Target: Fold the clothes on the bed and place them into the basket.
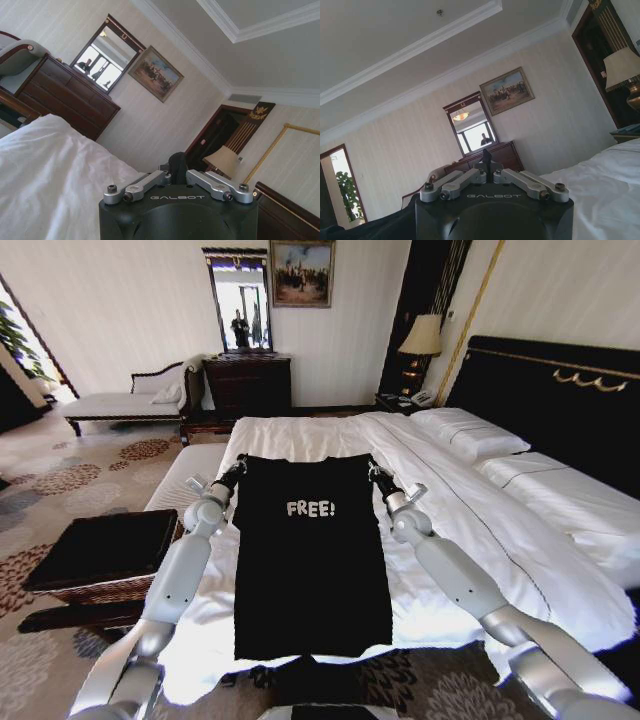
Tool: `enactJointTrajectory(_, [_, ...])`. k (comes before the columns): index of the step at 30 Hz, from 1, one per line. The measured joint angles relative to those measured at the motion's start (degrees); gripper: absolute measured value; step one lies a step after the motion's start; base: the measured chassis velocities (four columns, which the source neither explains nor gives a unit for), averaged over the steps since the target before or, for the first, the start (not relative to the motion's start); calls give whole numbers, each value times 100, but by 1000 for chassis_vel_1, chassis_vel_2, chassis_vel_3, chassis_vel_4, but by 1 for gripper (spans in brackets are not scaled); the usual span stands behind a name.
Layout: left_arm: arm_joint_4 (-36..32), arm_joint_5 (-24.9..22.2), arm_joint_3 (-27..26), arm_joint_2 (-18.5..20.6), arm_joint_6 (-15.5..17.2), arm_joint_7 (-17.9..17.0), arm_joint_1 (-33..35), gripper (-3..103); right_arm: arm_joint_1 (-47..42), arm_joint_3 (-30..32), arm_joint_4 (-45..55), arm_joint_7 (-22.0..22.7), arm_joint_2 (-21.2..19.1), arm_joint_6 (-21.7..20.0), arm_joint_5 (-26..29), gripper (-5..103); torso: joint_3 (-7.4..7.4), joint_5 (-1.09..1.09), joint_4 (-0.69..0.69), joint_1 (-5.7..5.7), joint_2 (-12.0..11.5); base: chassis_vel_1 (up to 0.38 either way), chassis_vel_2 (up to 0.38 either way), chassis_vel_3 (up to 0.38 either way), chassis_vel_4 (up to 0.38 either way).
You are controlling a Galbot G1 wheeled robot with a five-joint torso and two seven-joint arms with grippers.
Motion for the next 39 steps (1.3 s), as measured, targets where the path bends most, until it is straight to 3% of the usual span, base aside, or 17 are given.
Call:
enactJointTrajectory(6, [4, -32, 279, 298, -55, 140, 82, 1, -253, 214, 202, 26, -11, 12, -15, 1, -1, 2, 1, 0, 2, 0, 0, 0, 0])
enactJointTrajectory(10, [-438, -15, 365, 552, -63, 166, 597, 1, -737, 340, 616, 106, -212, 17, -59, 1, -1, 1, 0, -1, 1, 0, 0, 0, 0])
enactJointTrajectory(17, [-1804, 34, -41, 810, -113, 70, 2405, 1, -2441, 780, 1796, 284, -690, 62, -498, 1, -2, -1, 0, -3, 3, 0, 0, 0, 0])
enactJointTrajectory(25, [-3032, 375, -411, 897, 33, -174, 3880, 1, -3708, 1192, 2450, 554, -765, 75, -727, 1, -3, 2, 2, -4, 3, 0, 0, 0, 0])
enactJointTrajectory(28, [-3573, 630, -630, 928, 185, -244, 4838, 1, -4620, 1409, 2886, 720, -861, 92, -944, 1, -2, 0, 0, -3, 3, 0, 0, 0, 0])
enactJointTrajectory(32, [-3838, 950, -874, 1000, 409, -280, 5571, 1, -5323, 1556, 3042, 765, -862, 167, -1204, 1, -2, 1, -1, -5, 4, 0, 0, 0, 0])
enactJointTrajectory(39, [-3773, 1428, -1033, 1162, 534, -101, 6114, 1, -5942, 1691, 2957, 767, -725, 291, -1544, 1, -1, -1, -1, -2, 2, 0, 0, 0, 0])
